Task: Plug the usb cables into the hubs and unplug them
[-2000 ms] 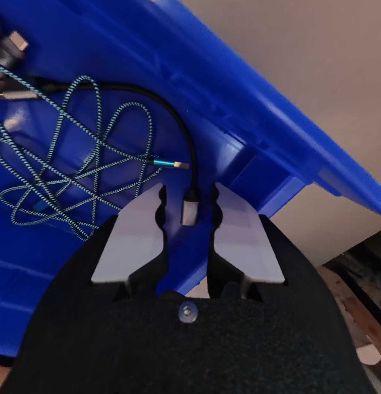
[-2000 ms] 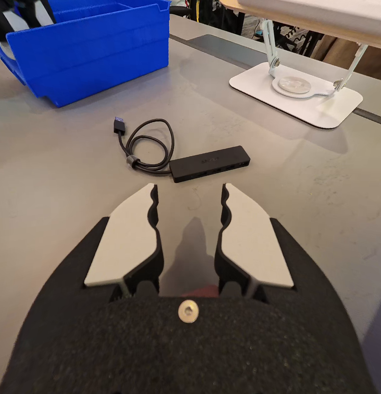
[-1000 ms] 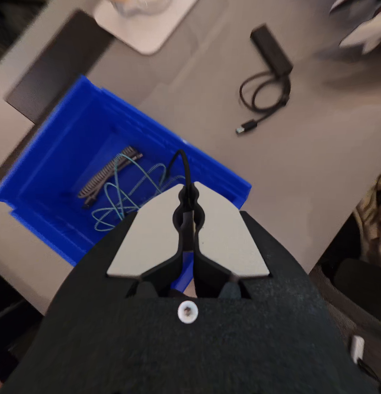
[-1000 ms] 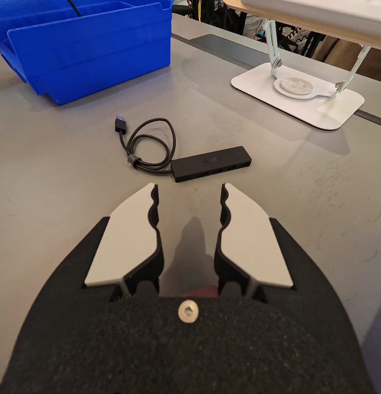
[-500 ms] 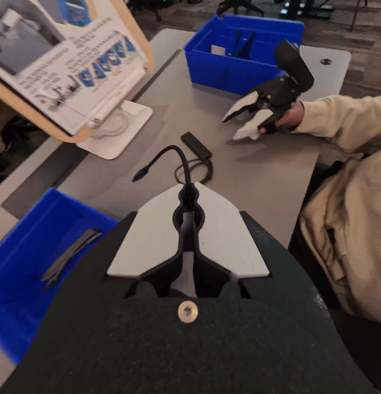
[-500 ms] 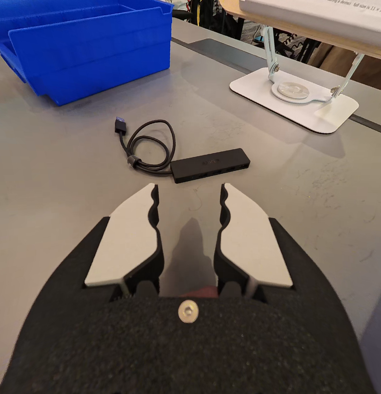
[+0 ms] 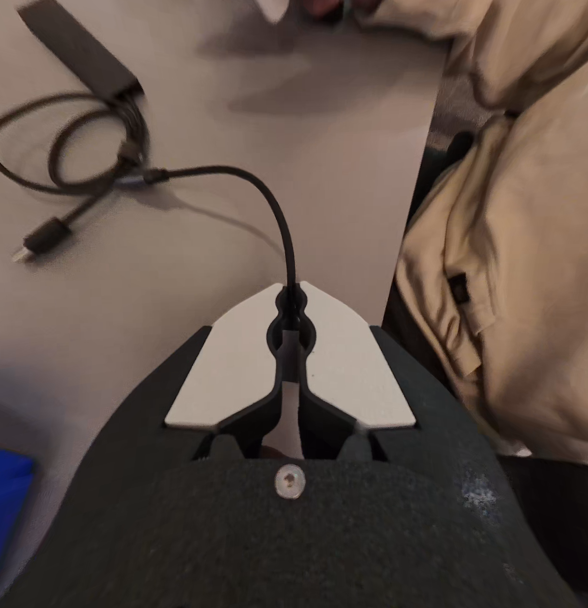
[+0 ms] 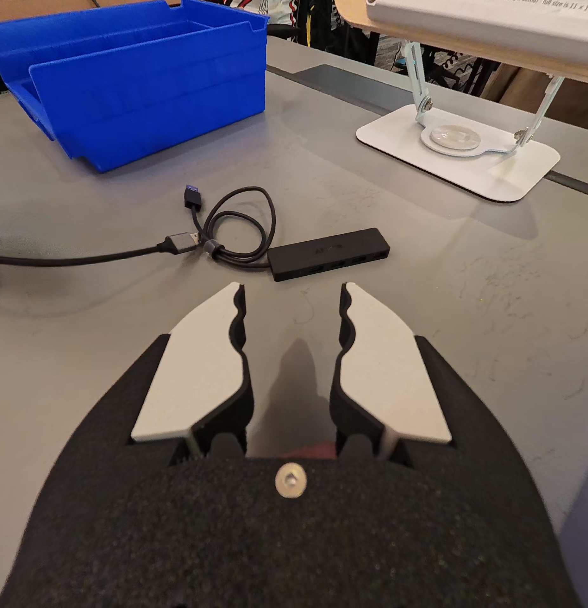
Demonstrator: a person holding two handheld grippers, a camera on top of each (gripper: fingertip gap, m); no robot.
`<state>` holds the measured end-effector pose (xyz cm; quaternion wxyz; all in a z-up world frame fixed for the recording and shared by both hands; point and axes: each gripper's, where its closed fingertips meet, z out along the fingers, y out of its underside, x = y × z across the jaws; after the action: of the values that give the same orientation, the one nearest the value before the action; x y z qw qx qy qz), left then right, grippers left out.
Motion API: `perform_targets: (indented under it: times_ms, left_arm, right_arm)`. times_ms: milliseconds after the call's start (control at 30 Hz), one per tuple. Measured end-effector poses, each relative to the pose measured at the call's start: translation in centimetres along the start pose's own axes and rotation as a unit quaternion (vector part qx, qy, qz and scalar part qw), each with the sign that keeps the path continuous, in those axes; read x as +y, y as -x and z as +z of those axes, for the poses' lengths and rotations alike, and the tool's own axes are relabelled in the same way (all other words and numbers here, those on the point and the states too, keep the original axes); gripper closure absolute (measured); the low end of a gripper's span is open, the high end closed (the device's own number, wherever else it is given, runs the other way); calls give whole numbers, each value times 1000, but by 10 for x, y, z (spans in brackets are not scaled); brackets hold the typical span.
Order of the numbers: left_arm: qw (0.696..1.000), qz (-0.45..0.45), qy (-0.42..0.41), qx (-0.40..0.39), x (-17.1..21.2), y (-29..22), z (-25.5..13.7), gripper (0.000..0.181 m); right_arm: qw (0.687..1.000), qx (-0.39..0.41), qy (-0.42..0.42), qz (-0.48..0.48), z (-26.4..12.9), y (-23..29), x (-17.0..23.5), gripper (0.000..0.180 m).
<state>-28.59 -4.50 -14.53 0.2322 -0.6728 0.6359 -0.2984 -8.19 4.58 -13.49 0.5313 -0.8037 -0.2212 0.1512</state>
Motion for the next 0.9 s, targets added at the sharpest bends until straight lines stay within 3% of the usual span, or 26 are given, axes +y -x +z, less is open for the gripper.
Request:
perform_targets:
  times_ms: [233,267,300,400,533,600,733,900]
  left_arm:
    - [996,-21,79,30,52,13,-3,175]
    - [996,-22,77,29,54,15,-5,165]
    - [997,-24,74,27,53,16,-8,153]
    - [998,-29,59,25,44,17,-19,145]
    - [998,-30,18,-58,18,33,-26,139]
    - [993,-42,-3,-106,3,42,-22,141]
    - [981,-80,-21,-173,-12,53,0,142]
    - [977,-99,-56,-180,-21,45,24,143]
  right_arm:
    - [1000,-7,6,3,2,2,1,125]
    - [1000,-12,7,6,2,2,1,125]
    - [1000,-20,9,10,3,3,1,124]
    - [999,-40,28,10,2,-1,-6,124]
    - [989,-65,102,-83,-3,-11,-31,121]
    - [967,-56,161,-187,-3,-25,-43,120]
    - [869,-132,254,-403,4,-31,-54,121]
    - [794,-273,301,-452,47,-40,-29,132]
